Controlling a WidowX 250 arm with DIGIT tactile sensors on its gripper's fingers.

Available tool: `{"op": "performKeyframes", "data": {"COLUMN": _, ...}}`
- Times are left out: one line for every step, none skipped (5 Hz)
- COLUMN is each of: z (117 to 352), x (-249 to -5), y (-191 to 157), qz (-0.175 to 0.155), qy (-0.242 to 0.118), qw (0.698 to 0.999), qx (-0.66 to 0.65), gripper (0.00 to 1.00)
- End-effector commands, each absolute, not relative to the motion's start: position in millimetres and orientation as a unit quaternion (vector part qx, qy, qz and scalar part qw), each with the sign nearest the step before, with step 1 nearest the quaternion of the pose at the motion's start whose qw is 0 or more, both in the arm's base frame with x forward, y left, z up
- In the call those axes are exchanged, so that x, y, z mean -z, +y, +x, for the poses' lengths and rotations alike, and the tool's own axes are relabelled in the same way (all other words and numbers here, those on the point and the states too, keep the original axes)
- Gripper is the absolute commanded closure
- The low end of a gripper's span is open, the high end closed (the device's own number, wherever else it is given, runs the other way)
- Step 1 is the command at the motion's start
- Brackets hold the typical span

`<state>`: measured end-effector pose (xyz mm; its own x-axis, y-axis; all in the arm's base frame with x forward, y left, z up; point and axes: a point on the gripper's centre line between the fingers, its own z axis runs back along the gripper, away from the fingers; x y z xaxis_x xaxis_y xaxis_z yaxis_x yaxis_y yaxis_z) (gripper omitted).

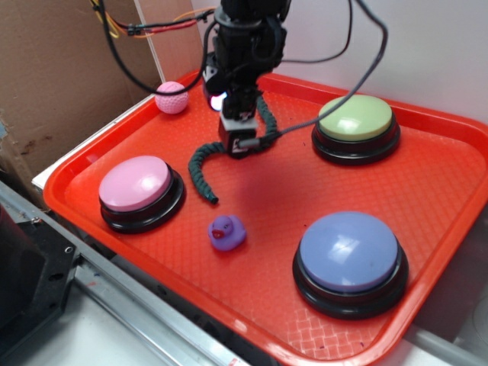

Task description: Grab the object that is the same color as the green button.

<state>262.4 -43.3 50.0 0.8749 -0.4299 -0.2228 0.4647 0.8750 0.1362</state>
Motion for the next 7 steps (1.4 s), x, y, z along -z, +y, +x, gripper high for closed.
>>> {"op": "performKeyframes", "data": {"z": 259, "x": -31, "y": -43, "qz": 0.097, "qy": 0.099, "qw": 0.960, "qx": 0.242, "gripper": 0.00}}
{"op": "performKeyframes", "data": {"z": 264, "x": -22, "y": -33, "qz": 0.083, "qy": 0.111, "qw": 0.963, "qx": 0.232, "gripper": 0.00}}
{"op": "performKeyframes", "data": {"z": 265, "x": -7, "y": -26, "qz": 0.068, "qy": 0.133, "qw": 0.964, "qx": 0.220, "gripper": 0.00}}
{"op": "performKeyframes", "data": {"z": 259, "x": 6, "y": -25, "qz": 0.064, "qy": 0.144, "qw": 0.964, "qx": 0.213, "gripper": 1.00}}
{"op": "performKeyframes", "data": {"z": 255, "x": 6, "y": -28, "qz": 0.070, "qy": 0.146, "qw": 0.963, "qx": 0.214, "gripper": 1.00}}
{"op": "performKeyframes", "data": {"z": 254, "x": 2, "y": -29, "qz": 0.071, "qy": 0.142, "qw": 0.964, "qx": 0.211, "gripper": 1.00}}
{"op": "performKeyframes", "data": {"z": 255, "x": 0, "y": -29, "qz": 0.071, "qy": 0.139, "qw": 0.965, "qx": 0.209, "gripper": 1.00}}
